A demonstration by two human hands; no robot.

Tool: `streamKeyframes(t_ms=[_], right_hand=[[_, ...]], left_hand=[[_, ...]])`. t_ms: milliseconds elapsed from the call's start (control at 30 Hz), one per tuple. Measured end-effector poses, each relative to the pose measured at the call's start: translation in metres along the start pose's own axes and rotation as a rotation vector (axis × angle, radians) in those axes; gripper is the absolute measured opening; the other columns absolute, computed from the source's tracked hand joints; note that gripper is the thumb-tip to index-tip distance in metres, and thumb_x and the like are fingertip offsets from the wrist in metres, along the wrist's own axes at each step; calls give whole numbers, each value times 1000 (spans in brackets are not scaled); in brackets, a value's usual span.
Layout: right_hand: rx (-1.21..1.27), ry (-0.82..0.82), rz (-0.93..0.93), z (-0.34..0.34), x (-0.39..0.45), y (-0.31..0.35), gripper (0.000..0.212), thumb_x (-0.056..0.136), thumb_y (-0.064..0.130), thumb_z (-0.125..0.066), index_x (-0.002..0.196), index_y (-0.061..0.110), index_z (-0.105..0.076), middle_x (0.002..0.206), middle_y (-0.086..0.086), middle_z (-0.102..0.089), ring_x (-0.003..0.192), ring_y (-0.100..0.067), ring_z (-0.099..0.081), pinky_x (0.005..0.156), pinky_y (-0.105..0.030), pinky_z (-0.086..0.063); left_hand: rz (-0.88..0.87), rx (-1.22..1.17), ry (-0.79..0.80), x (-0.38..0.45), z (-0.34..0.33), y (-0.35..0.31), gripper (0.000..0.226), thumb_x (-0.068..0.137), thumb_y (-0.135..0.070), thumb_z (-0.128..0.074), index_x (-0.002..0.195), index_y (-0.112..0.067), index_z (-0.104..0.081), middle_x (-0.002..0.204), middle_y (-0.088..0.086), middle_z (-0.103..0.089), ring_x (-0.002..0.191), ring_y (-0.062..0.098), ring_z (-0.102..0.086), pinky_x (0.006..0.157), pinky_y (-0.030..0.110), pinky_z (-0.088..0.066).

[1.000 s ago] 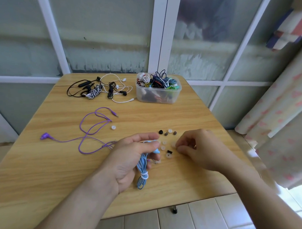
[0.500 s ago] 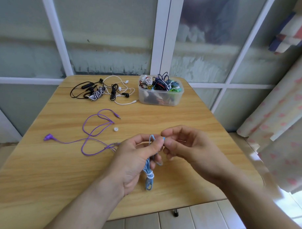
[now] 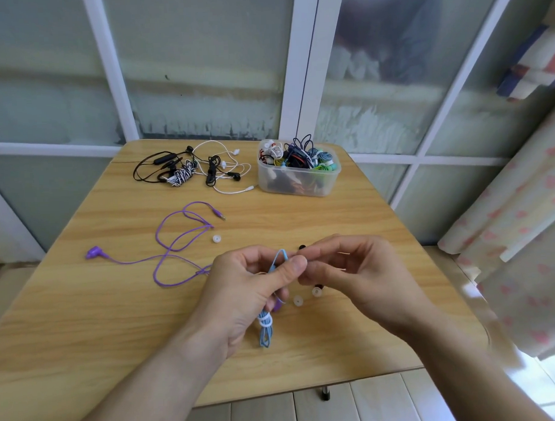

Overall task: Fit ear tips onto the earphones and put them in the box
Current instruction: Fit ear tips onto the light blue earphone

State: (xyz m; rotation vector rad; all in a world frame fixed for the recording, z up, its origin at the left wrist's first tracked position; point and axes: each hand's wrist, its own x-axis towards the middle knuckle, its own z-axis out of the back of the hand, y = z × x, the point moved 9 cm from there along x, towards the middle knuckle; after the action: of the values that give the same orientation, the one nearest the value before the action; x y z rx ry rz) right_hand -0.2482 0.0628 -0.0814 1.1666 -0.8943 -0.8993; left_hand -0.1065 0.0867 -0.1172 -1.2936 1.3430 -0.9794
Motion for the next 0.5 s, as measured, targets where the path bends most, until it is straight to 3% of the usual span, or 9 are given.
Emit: streamKeyframes(t_ms=[167,333,500], right_hand=[[64,-1,-32,2,2,-5,26,70,10,-78,92,-1,-72,79,-13,-73,67,-20,-67,66,-28,-52],[95,38,-22,-1,3,-5,23,70,8,-77,90,-2,-70,75,-11,-72,64,-19,-65,65,-27,-52],[36,59,5,-3,2,0,19,73,12,-75,88,2,-72,76,-9,-74,65,-17,-67,64,-27,-53]], left_hand=[[18,5,33,-1,-1,2,18,63,-30,-81,72,-16,-75,54,8,-57,46,19,-38,44,20,-35],[36,23,87,-2,-4,0,26,58,-38,-81,73,-18,-77,56,9,-56,45,17,-37,52,24,-38],[54,24,99,-3,-3,1,33,57,-40,-80,79,-15,-78,58,10,-57,45,16,-37,48,19,-36]])
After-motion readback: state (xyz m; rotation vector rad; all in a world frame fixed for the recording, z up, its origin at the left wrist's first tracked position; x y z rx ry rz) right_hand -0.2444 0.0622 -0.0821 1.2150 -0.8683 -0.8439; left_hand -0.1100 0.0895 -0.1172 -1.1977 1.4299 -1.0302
